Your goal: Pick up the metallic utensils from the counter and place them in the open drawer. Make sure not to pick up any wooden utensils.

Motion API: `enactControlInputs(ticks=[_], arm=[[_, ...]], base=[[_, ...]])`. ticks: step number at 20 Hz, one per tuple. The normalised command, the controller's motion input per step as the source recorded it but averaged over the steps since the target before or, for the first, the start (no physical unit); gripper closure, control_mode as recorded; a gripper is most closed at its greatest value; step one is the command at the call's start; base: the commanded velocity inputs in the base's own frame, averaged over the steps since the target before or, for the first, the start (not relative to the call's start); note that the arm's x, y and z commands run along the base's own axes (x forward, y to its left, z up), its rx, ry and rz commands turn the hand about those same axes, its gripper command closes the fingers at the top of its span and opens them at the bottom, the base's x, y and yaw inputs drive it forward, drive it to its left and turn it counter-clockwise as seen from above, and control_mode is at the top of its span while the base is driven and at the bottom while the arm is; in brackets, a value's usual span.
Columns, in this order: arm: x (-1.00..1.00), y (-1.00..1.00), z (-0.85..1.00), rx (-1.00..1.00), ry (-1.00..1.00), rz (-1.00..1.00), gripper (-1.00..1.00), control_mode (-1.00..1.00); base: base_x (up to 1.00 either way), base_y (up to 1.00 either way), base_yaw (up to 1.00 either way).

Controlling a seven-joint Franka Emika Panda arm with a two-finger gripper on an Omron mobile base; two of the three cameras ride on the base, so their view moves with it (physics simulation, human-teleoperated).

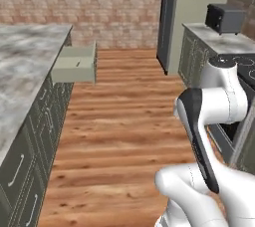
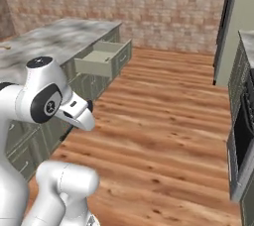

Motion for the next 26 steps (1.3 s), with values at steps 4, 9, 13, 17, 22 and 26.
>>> enactControlInputs(ticks=[4,9,13,17,22,26], arm=[[0.0,0.0,0.0,0.0,0.0,0.0,1.0,1.0],[0.0,0.0,0.0,0.0,0.0,0.0,1.0,1.0],[0.0,0.0,0.0,0.0,0.0,0.0,1.0,1.0],[0.0,0.0,0.0,0.0,0.0,0.0,1.0,1.0],[0.0,0.0,0.0,0.0,0.0,0.0,1.0,1.0],[0.0,0.0,0.0,0.0,0.0,0.0,1.0,1.0]], base=[[1.0,-0.21,0.35],[1.0,-0.08,0.31],[1.0,-0.02,0.25],[1.0,0.0,0.12],[1.0,0.08,0.02],[1.0,0.33,0.0]])
